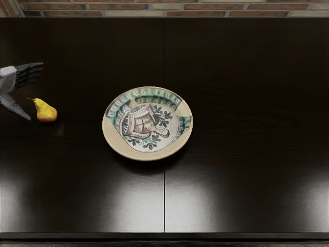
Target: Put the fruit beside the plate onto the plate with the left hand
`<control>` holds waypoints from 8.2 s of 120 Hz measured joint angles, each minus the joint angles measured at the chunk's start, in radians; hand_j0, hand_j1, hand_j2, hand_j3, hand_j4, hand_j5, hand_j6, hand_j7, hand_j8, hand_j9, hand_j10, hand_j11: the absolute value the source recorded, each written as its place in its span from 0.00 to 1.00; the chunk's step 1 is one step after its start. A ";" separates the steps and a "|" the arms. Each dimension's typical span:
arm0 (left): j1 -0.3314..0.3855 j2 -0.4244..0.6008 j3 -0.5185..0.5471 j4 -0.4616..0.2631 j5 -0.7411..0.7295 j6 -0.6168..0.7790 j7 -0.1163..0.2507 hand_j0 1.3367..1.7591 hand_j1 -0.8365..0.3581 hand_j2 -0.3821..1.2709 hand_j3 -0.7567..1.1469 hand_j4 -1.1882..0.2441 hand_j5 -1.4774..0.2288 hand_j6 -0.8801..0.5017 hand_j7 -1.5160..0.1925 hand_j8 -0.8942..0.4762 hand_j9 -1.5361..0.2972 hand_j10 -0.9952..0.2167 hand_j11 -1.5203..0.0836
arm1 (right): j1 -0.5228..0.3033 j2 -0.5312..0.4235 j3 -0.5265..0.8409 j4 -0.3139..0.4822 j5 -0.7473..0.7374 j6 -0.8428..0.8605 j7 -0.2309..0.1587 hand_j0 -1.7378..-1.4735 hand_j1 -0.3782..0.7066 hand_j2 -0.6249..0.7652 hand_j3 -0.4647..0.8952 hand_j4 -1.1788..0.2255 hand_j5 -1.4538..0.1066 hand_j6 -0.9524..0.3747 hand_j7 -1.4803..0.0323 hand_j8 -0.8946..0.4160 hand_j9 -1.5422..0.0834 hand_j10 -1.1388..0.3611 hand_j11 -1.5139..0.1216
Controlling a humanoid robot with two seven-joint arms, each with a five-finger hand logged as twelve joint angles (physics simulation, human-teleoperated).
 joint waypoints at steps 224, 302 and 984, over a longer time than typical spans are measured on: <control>0.051 -0.168 0.001 0.207 -0.041 0.000 -0.001 0.76 0.99 0.23 0.40 0.83 0.87 0.63 0.89 0.65 0.84 0.82 0.95 | -0.011 0.000 -0.001 0.001 0.000 0.000 0.000 0.30 0.05 0.45 0.34 0.82 0.91 0.70 0.96 0.66 0.93 0.74 0.91; 0.067 -0.207 0.009 0.280 -0.033 0.000 0.000 0.76 0.99 0.23 0.40 0.83 0.87 0.63 0.89 0.65 0.84 0.82 0.95 | -0.015 0.000 -0.002 0.001 0.000 0.000 0.001 0.30 0.05 0.45 0.34 0.82 0.91 0.70 0.96 0.66 0.93 0.74 0.91; -0.120 -0.268 0.016 -0.278 -0.144 0.002 0.013 0.73 0.22 0.29 0.40 0.23 0.18 0.02 0.20 0.05 0.19 0.49 0.22 | -0.031 0.000 -0.002 0.000 -0.002 0.001 -0.008 0.30 0.05 0.45 0.34 0.82 0.91 0.70 0.96 0.66 0.93 0.74 0.91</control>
